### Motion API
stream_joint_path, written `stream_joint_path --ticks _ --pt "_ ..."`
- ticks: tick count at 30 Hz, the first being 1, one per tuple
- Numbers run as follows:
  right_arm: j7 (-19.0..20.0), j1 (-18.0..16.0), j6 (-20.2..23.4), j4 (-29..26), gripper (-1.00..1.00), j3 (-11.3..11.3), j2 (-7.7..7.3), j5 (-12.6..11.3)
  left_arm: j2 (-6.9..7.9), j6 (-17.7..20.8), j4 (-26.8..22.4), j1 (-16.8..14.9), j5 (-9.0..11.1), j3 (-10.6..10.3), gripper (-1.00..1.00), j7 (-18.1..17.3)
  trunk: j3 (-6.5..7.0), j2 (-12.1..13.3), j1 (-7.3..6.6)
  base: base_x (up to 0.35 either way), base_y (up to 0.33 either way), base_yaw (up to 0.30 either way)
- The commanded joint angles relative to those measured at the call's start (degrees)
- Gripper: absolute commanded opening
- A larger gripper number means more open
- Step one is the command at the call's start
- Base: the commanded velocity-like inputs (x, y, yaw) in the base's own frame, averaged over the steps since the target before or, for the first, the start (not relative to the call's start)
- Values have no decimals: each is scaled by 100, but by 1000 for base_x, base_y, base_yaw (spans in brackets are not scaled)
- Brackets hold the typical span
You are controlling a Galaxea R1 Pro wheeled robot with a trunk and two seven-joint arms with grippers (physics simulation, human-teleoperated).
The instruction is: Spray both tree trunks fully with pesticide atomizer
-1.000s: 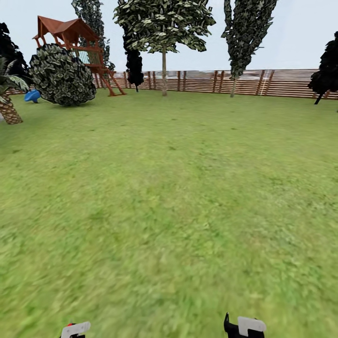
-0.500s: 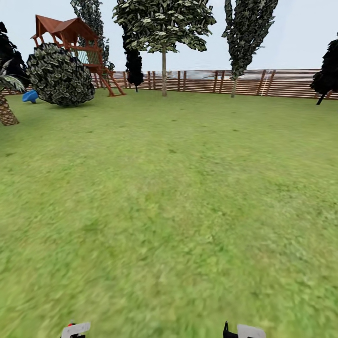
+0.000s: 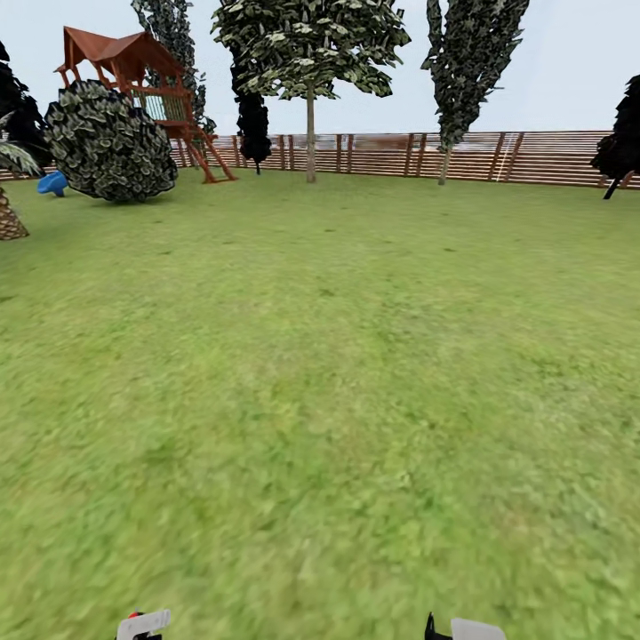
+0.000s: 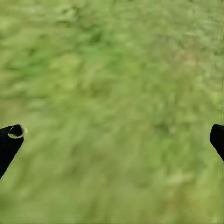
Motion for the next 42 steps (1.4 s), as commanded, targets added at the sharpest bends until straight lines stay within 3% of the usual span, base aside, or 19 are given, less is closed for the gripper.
stream_joint_path --ticks 1,42 --pt "0 0 0 0 100 0 0 0 0 0 0 0 0 1 -100 0 0 0 0 335 0 0" --pt "0 0 0 0 100 0 0 -1 -45 -1 28 4 0 1 -100 -9 0 0 0 335 0 0"
